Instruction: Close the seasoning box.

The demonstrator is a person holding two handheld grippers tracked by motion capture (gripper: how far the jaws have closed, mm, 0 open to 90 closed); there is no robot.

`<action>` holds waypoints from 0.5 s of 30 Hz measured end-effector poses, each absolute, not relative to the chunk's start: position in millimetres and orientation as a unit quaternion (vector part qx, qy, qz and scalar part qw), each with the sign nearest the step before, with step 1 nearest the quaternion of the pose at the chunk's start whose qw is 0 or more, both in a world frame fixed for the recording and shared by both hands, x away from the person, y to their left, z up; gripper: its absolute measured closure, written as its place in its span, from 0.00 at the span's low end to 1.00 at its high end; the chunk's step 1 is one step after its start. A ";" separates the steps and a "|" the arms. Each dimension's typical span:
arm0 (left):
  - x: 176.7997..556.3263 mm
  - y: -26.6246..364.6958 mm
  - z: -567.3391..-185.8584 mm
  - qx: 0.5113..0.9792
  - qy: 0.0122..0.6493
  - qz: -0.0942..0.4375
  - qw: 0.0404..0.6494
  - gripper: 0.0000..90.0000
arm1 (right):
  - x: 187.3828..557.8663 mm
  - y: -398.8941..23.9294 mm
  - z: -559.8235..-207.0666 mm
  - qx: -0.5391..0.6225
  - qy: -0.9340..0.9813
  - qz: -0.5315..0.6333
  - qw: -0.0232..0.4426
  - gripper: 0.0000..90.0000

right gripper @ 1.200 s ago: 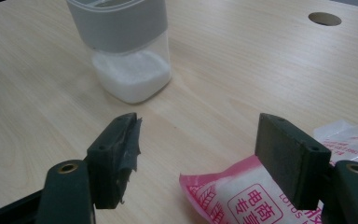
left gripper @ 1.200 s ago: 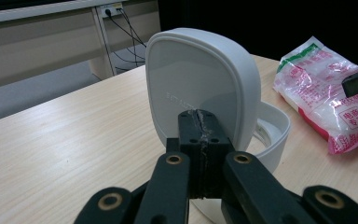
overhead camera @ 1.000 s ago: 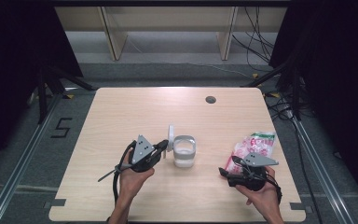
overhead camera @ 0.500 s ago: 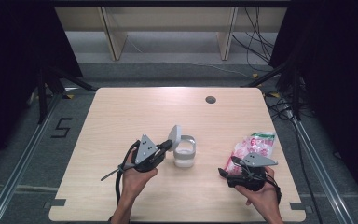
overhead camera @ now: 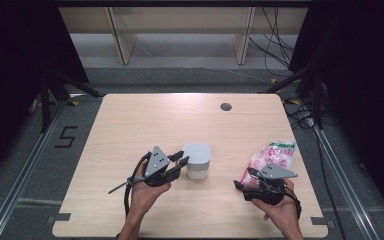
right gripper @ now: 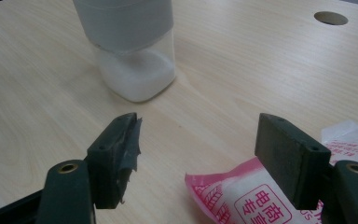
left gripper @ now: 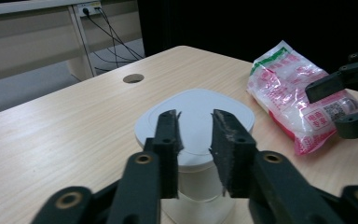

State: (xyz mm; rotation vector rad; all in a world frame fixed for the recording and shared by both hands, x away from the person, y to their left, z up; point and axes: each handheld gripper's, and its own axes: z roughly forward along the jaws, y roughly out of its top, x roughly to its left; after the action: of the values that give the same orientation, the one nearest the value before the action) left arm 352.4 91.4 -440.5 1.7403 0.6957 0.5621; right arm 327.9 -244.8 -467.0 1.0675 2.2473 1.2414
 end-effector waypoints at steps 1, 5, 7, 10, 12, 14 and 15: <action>350.8 92.0 -440.0 0.740 0.298 0.235 0.555 0.74 | 328.0 -244.8 -467.1 0.377 0.796 0.438 0.180 0.35; 346.0 91.5 -439.1 0.741 0.295 0.229 0.558 0.62 | 328.8 -245.0 -467.0 0.375 0.796 0.441 0.177 0.35; 343.7 91.4 -438.7 0.741 0.295 0.228 0.558 0.56 | 329.2 -244.7 -467.6 0.373 0.798 0.439 0.177 0.35; 340.6 91.2 -439.7 0.746 0.290 0.228 0.554 0.49 | 328.3 -242.6 -468.4 0.375 0.793 0.446 0.176 0.35; 337.1 91.0 -442.4 0.745 0.288 0.221 0.559 0.46 | 328.7 -243.6 -468.0 0.372 0.798 0.438 0.181 0.35; 334.6 92.1 -443.8 0.747 0.292 0.217 0.556 0.43 | 329.3 -243.8 -468.4 0.368 0.798 0.440 0.185 0.35; 332.6 93.6 -444.3 0.750 0.298 0.219 0.548 0.42 | 329.8 -243.5 -469.1 0.365 0.798 0.444 0.181 0.35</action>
State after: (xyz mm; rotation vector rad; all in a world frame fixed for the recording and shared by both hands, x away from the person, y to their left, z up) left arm 332.6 93.6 -444.3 1.7773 0.7052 0.5194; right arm 329.8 -243.5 -469.1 1.0315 2.2535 1.2533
